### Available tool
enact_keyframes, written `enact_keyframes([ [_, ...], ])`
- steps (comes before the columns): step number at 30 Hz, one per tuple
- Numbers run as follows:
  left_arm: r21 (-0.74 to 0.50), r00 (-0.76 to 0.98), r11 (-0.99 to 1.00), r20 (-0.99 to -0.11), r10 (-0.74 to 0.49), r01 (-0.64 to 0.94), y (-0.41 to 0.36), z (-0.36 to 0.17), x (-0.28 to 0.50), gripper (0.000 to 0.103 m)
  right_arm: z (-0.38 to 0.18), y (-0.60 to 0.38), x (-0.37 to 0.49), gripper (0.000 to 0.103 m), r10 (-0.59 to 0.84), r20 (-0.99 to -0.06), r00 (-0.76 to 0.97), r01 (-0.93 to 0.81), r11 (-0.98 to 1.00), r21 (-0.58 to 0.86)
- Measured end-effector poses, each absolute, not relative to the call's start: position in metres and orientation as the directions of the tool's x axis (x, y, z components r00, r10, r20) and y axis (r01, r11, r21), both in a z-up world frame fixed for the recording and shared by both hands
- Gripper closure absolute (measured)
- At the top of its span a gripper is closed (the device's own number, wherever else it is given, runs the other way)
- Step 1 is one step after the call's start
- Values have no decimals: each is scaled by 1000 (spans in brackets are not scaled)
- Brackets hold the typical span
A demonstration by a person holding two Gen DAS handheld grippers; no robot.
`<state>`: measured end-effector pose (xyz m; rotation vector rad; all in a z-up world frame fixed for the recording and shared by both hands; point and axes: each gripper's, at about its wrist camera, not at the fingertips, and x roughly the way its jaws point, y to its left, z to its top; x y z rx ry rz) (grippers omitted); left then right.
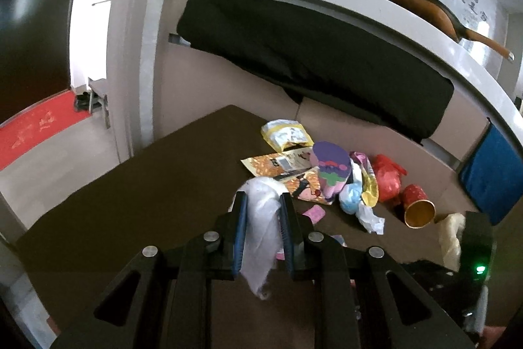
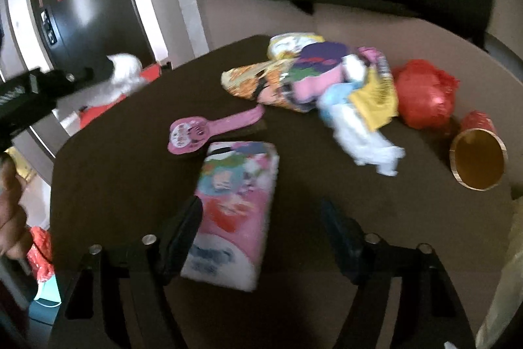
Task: Collect trash
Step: 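Grasp the white tissue with the left tool while the right tool grasps the pink tissue pack, then carry the tissue and tissue pack over the bin and open the left tool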
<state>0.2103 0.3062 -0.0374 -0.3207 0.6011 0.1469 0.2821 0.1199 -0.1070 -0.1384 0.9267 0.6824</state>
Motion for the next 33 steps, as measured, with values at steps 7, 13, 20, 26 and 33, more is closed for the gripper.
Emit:
enact_keyframes([
  [7, -261, 820, 936, -571, 45, -234, 313, -39, 203, 83, -120, 140, 287, 37, 446, -806, 390, -599, 787, 146],
  [13, -282, 820, 935, -572, 17, -216, 305, -41, 202, 83, -102, 124, 280, 59, 453, -786, 421, -623, 774, 112],
  [20, -285, 856, 952, -513, -56, -108, 257, -15, 207, 83, -65, 53, 286, 60, 473, -746, 470, -564, 810, 158],
  [26, -221, 890, 975, -439, -124, 27, 185, 23, 222, 83, -21, -15, 288, 60, 444, -684, 579, -495, 858, 138],
  [33, -155, 906, 980, -384, -176, 125, 113, 62, 236, 83, 25, -89, 285, 60, 409, -611, 678, -424, 896, 129],
])
